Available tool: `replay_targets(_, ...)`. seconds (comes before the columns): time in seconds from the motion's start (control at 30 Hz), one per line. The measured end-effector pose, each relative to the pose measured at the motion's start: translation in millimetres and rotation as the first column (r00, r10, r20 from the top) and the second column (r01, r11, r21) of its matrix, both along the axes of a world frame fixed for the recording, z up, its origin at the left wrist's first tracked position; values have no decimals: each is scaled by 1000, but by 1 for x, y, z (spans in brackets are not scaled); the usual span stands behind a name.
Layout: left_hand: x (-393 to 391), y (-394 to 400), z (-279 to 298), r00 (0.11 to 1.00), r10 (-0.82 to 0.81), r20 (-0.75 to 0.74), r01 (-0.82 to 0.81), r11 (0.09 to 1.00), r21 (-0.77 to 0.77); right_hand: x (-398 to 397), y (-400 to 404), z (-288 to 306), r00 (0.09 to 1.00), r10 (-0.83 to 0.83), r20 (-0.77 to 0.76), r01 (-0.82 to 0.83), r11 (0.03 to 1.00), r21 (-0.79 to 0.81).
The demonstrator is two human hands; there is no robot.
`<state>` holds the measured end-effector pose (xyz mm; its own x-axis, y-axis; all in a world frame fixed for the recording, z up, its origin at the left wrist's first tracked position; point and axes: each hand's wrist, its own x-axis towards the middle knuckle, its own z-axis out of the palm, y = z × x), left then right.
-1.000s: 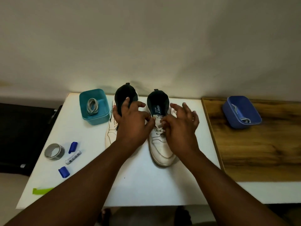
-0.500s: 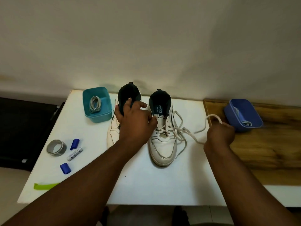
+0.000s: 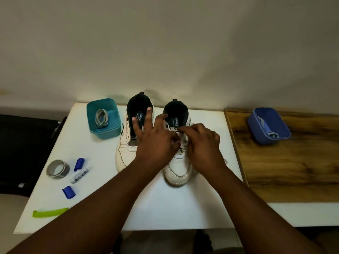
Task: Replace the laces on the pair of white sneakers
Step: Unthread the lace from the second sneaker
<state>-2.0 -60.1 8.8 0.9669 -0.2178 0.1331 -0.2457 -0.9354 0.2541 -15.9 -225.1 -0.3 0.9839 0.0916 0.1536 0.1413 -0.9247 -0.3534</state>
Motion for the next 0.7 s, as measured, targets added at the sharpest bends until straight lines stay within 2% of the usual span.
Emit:
replay_targets(0.13, 0, -2, -2, 989, 105, 103, -99, 993, -66, 2, -6, 3, 998, -6, 64, -3, 991, 136)
replay_targets(0.23, -2, -2, -5, 974, 178, 139, -162, 979, -122, 1, -3, 0, 997, 11, 74, -24, 984, 177)
replay_targets(0.37, 1, 0, -6, 997, 17, 76, -16, 1000, -14, 1, -5, -3, 997, 40, 59, -52, 977, 206)
replay_targets(0.47, 5, 3, -8, 999, 14, 43, -14, 1000, 9, 1, -5, -4, 998, 38, 48, -48, 975, 219)
replay_targets(0.53, 4, 3, -5, 988, 98, 123, -85, 990, -110, 1, -5, -5, 998, 30, 56, -41, 979, 200)
replay_targets(0.57, 3, 3, -3, 967, 213, 141, -176, 955, -240, 1, -6, -4, 998, 20, 58, -32, 980, 198)
replay_targets(0.63, 2, 5, 4, 892, 451, 36, -366, 766, -528, 0, -7, -3, 998, 5, 56, -17, 976, 217)
replay_targets(0.67, 2, 5, 6, 873, 487, -4, -395, 704, -590, 0, -8, -3, 998, 6, 57, -19, 974, 225)
replay_targets(0.7, 1, 5, 7, 884, 466, 31, -363, 729, -581, -1, -8, -3, 998, 17, 59, -30, 973, 229)
